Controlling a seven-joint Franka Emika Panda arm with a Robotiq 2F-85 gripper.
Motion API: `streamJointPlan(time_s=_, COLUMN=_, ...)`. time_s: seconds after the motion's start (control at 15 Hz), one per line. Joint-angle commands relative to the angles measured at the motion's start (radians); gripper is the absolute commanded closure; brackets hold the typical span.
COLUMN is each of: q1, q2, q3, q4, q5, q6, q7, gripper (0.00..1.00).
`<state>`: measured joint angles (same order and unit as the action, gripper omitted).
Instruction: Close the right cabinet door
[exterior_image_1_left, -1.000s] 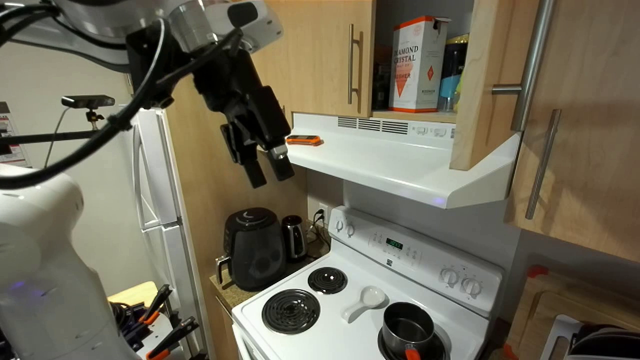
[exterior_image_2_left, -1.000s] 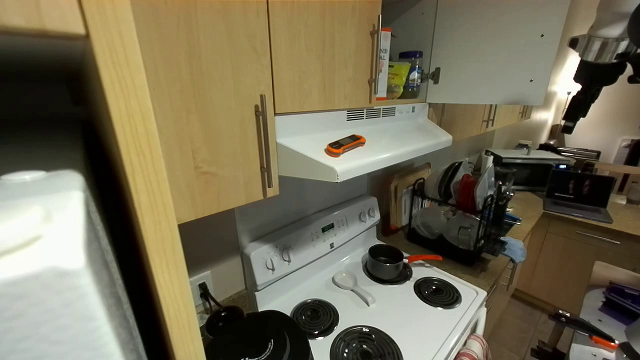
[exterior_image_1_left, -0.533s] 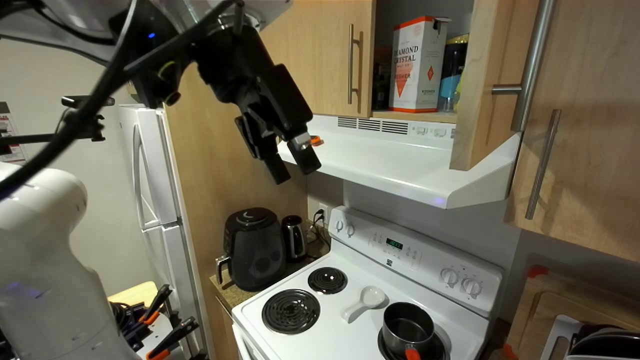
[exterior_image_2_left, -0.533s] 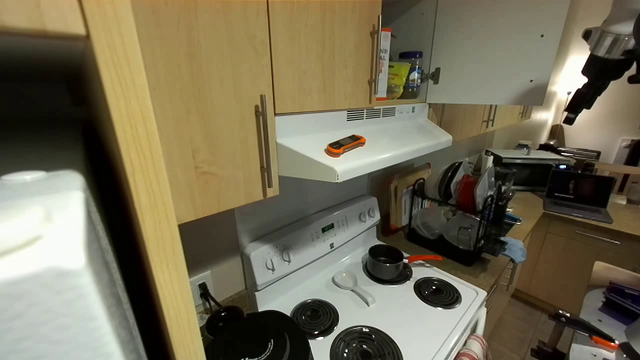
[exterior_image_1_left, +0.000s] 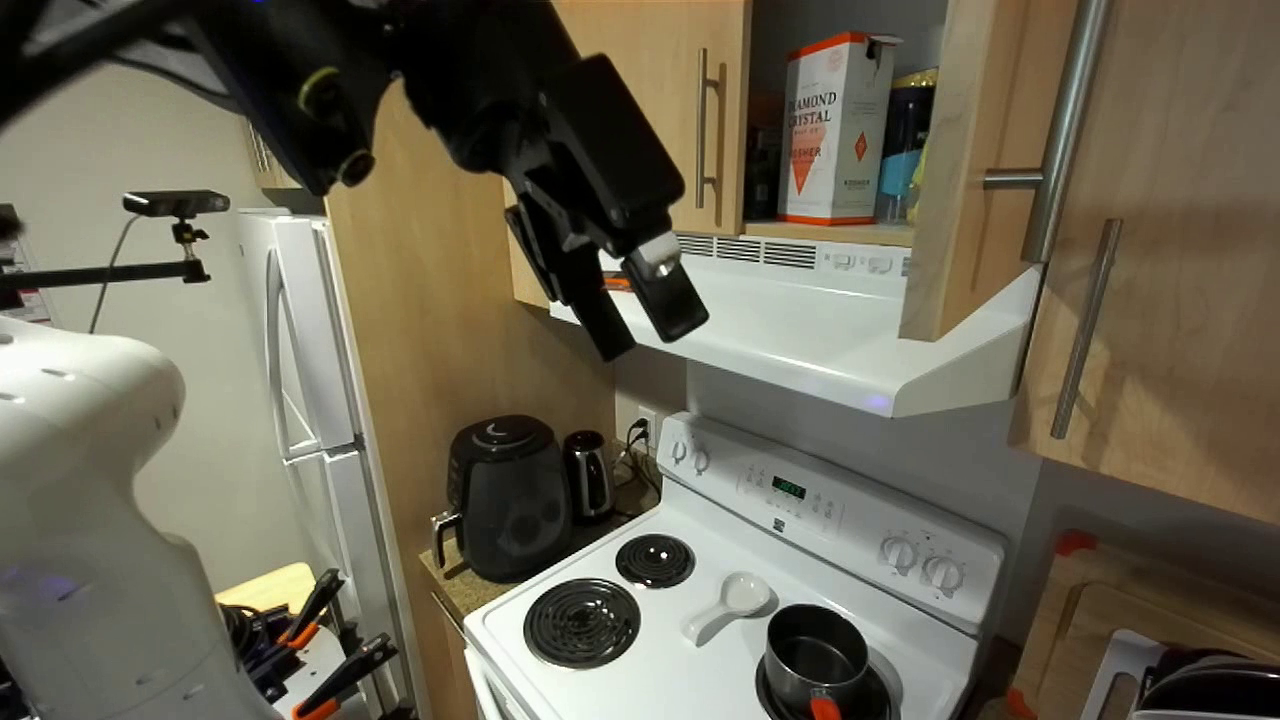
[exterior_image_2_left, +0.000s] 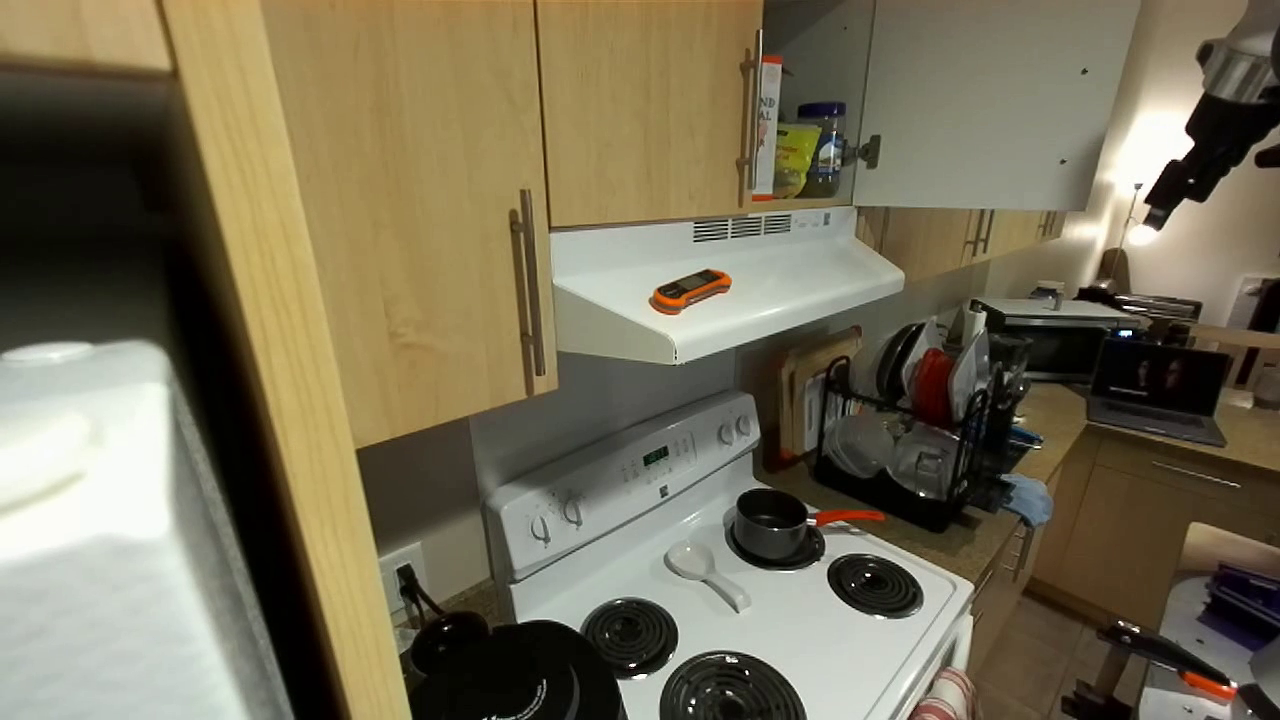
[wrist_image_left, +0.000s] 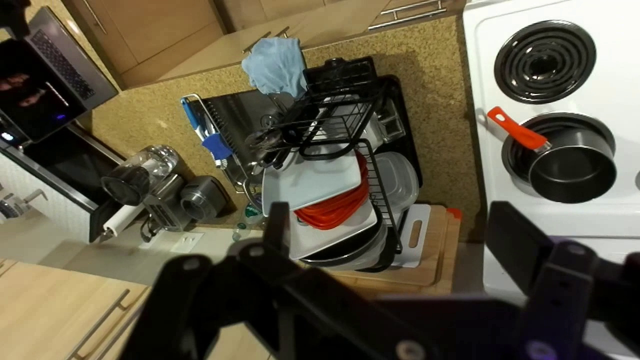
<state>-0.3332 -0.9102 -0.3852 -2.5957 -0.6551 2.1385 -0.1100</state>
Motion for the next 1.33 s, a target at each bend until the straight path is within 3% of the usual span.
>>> streamJointPlan(time_s=0.0, q1=-0.036, q2=0.08, q3=-0.013, q4=0.055, q5=-0.013, q6=0.046, q7=0.0, gripper=0.0)
streamJointPlan(time_s=0.73, q1=-0.105, q2=0.188, q3=-0.001, q4=0.133, q5=-0.021, q6=0.165, q7=0.03, gripper=0.0)
streamJointPlan(time_s=0.8, q1=-0.108, q2=0.195, q3=0.0, q4=0.137, q5=-0.02, q6=0.17, q7=0.031, gripper=0.07)
streamJointPlan(time_s=0.87, q1=-0.112, q2=0.202, q3=0.002, q4=0.142, q5=-0.02, q6=0.174, q7=0.031, gripper=0.26)
streamJointPlan(time_s=1.27, q1=-0.13, q2=0.236, q3=0.013, q4=0.156, q5=-0.025, q6=0.188, q7=0.043, gripper=0.66)
